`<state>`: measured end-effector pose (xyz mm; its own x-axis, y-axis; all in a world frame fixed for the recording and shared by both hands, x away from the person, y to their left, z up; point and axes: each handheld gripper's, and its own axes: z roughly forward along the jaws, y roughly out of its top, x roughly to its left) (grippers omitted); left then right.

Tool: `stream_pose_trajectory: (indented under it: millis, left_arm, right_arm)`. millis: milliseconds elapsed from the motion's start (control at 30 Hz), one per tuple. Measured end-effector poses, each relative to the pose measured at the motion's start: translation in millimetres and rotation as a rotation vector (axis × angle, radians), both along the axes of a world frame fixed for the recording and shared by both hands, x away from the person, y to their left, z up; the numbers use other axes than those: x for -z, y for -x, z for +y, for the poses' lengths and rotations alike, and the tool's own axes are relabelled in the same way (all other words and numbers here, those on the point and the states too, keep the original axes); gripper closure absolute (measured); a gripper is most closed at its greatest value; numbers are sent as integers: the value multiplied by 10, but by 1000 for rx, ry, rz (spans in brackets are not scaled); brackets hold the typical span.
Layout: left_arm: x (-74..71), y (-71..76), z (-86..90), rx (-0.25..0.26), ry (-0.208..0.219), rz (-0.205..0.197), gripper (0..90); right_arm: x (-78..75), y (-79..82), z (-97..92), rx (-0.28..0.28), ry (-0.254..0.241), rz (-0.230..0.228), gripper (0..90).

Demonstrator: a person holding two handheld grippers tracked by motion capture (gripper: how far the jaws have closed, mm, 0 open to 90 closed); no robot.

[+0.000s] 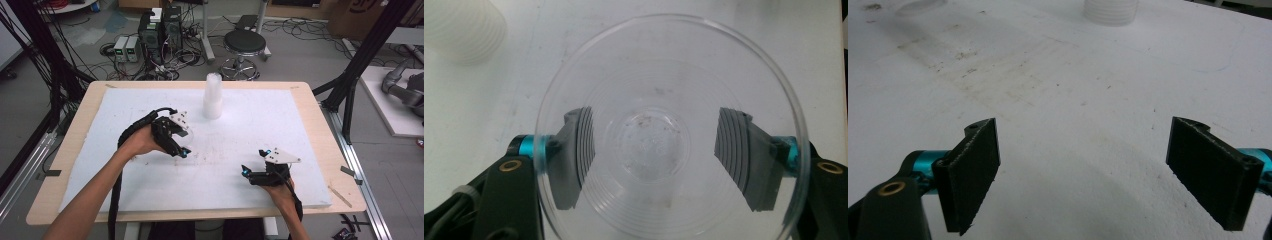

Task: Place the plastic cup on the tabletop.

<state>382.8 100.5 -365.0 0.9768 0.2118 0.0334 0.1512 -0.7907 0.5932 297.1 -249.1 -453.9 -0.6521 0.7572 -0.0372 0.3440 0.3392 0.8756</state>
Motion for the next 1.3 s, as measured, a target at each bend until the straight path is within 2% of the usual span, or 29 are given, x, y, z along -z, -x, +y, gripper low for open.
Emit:
stream_pose_trajectory:
  millis: [400,600,633,833,900,967,1000,1033,1133,1200,1300]
  left_arm:
    - [207,-65,-199,-23,-99,3,319]
    - [329,-67,-218,-44,-88,20,322]
    - [348,-66,-206,-58,-68,23,314]
    - [364,-60,-232,-64,-83,2,308]
    - [396,-79,-232,-63,-107,7,267]
    - [440,-90,-226,-88,-129,-2,136]
    - [467,-96,-209,-115,-111,-5,95]
    - [490,-101,-189,-130,-87,11,66]
    - [538,-82,-137,-130,-79,22,66]
    - [555,-68,-107,-142,-59,23,66]
    - [564,-1,14,-179,0,7,67]
  right_arm:
    - [1,-6,-7,-4,-9,14,141]
    - [2,-12,-10,-7,-8,14,141]
    - [1,-12,-10,-7,-8,13,140]
    - [2,-16,-12,-5,-11,18,141]
    - [3,-17,-12,-6,-12,21,140]
    - [3,-16,-12,-7,-13,20,141]
    - [3,-17,-13,-7,-14,22,141]
    - [2,-20,-14,-8,-13,22,141]
    - [4,-22,-12,-9,-8,23,141]
    - [5,-20,-11,-8,-8,25,141]
    - [5,-18,-23,-11,-20,21,141]
